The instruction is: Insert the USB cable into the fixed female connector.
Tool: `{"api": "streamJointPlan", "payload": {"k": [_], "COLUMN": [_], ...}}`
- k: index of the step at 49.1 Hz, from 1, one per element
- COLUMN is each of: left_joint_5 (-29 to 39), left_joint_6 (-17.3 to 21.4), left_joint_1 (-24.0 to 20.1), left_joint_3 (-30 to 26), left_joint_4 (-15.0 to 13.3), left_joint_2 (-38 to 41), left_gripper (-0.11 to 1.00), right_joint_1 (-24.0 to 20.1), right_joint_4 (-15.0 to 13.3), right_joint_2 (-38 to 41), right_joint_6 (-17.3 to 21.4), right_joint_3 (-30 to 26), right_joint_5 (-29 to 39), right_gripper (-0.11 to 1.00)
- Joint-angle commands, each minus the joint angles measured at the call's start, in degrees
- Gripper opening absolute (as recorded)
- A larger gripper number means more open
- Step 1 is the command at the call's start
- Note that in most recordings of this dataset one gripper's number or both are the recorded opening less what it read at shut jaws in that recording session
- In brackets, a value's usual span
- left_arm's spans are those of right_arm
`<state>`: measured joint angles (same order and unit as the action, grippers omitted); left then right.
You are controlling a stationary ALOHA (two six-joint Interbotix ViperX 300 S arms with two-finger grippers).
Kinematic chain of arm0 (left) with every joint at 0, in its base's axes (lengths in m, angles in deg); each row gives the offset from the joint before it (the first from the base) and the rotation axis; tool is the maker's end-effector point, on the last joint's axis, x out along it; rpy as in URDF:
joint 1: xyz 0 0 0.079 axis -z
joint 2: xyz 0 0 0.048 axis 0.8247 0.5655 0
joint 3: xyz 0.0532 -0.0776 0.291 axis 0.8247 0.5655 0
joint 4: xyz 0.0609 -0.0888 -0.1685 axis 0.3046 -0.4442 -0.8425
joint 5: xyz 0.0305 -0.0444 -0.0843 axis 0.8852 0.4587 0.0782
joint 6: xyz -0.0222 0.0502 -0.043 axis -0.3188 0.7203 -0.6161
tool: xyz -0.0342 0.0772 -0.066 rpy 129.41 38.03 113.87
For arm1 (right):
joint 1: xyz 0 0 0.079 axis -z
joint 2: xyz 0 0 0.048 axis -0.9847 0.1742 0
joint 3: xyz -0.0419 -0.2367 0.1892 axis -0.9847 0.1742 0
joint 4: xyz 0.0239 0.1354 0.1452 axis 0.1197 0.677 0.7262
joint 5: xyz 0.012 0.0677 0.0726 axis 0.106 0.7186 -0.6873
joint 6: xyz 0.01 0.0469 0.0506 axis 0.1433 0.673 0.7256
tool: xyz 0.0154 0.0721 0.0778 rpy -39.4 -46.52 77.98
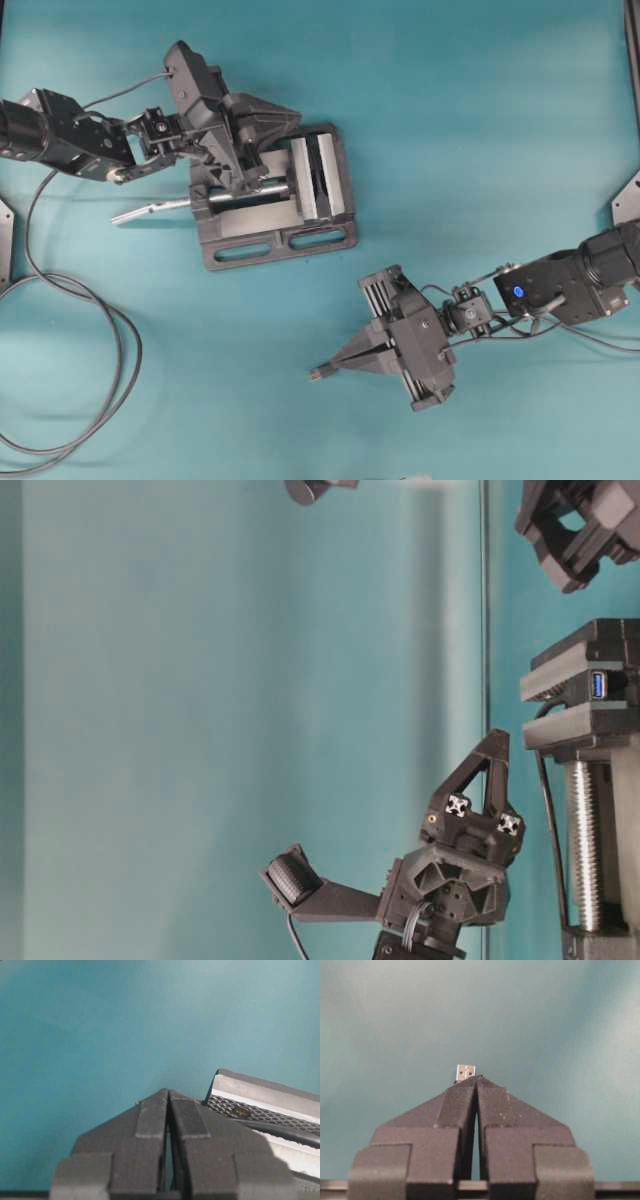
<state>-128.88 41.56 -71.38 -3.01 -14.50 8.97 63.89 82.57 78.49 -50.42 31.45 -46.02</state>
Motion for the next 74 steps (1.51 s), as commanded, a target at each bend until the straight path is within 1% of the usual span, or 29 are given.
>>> {"api": "streamJointPlan", "payload": {"k": [1,2,4,6,7,14,16,23,27,29,31,34,39,42,45,48,52,54,58,59,62,65,66,68,74], "left_joint_5": [0.26,0.44,0.88,1.49,1.67,3.52,4.04,6.24,9.93,12.48,15.38,17.93,18.46,17.40,15.03,12.57,9.76,8.09,6.77,6.94,8.44,12.39,13.89,17.05,27.69], "left_joint_6": [0.26,0.35,0.70,0.79,0.88,0.88,0.79,-0.26,-0.70,-0.79,-0.70,-0.44,-1.41,-2.20,-2.20,-2.46,-2.11,-2.99,-2.64,-2.55,-2.46,-2.37,-2.37,-2.46,-2.46], "left_joint_1": [1.14,1.32,1.58,2.02,2.11,2.81,2.99,4.48,5.54,6.06,6.68,7.65,8.96,11.07,12.57,13.97,17.14,18.28,18.98,19.16,19.34,19.34,19.34,19.34,19.34], "left_joint_3": [-0.88,-0.88,-0.79,-0.70,-0.62,-0.09,0.18,1.58,2.99,3.87,5.10,7.03,10.72,12.57,14.41,17.58,21.53,23.38,26.19,26.81,28.48,30.15,30.50,31.20,32.78], "left_joint_4": [1.49,1.49,1.58,1.58,1.67,1.67,1.67,1.67,1.67,1.58,1.67,1.67,1.49,1.41,1.49,1.67,1.76,1.76,1.76,1.76,1.76,1.76,1.76,1.76,1.76], "left_joint_2": [-1.32,-1.49,-1.67,-2.02,-2.20,-3.69,-4.39,-9.49,-14.68,-17.49,-21.01,-25.22,-30.94,-34.19,-37.00,-39.99,-43.33,-45.09,-48.96,-49.92,-53.00,-56.43,-57.48,-59.59,-66.53], "left_gripper": [0.01,0.01,0.06,0.12,0.14,0.05,0.04,0.05,0.11,0.17,0.26,0.45,0.75,0.90,0.98,1.00,1.00,1.00,1.00,1.00,1.00,1.00,1.00,1.00,1.00], "right_joint_1": [-0.35,-0.53,-0.53,-0.62,-0.70,-1.05,-1.14,-1.05,-1.05,-1.05,-1.05,-1.14,-1.05,-1.05,-1.05,-1.05,-1.05,-1.05,-1.05,-1.05,-1.05,-1.05,-1.05,-1.05,-0.97], "right_joint_4": [0.00,0.00,0.00,0.00,0.00,0.00,0.00,0.09,0.09,0.09,0.09,0.09,0.00,0.00,0.09,0.00,0.09,0.00,0.00,0.00,0.09,0.09,0.09,0.00,0.00], "right_joint_2": [-0.35,-0.35,-0.35,-0.35,-0.35,-0.44,-0.44,-0.62,-0.88,-0.88,-0.97,-0.97,-0.97,-0.97,-0.97,-0.97,-0.97,-0.97,-0.97,-0.97,-0.88,-0.62,-0.44,-0.09,0.97], "right_joint_6": [0.18,0.18,0.26,0.26,0.35,1.05,1.49,1.85,2.02,2.29,2.64,3.16,3.69,3.69,3.69,3.60,3.60,3.60,3.69,3.69,3.69,3.69,3.69,3.69,3.69], "right_joint_3": [-1.05,-1.05,-1.14,-1.41,-1.58,-2.64,-2.90,-3.25,-3.25,-3.34,-3.43,-3.60,-3.69,-3.69,-3.69,-3.69,-3.96,-4.04,-4.31,-4.39,-4.75,-5.19,-5.36,-5.80,-6.33], "right_joint_5": [-0.44,-0.44,-0.09,0.53,0.79,4.66,5.45,5.27,4.92,4.83,4.83,4.83,5.01,5.10,5.10,5.01,5.10,5.10,5.54,5.80,7.21,9.14,9.84,11.34,12.48], "right_gripper": [-0.01,-0.01,0.03,0.00,-0.02,-0.02,-0.02,-0.02,-0.02,-0.02,-0.02,-0.02,-0.02,-0.02,-0.01,0.00,0.07,0.15,0.32,0.39,0.54,0.65,0.67,0.67,0.63]}}
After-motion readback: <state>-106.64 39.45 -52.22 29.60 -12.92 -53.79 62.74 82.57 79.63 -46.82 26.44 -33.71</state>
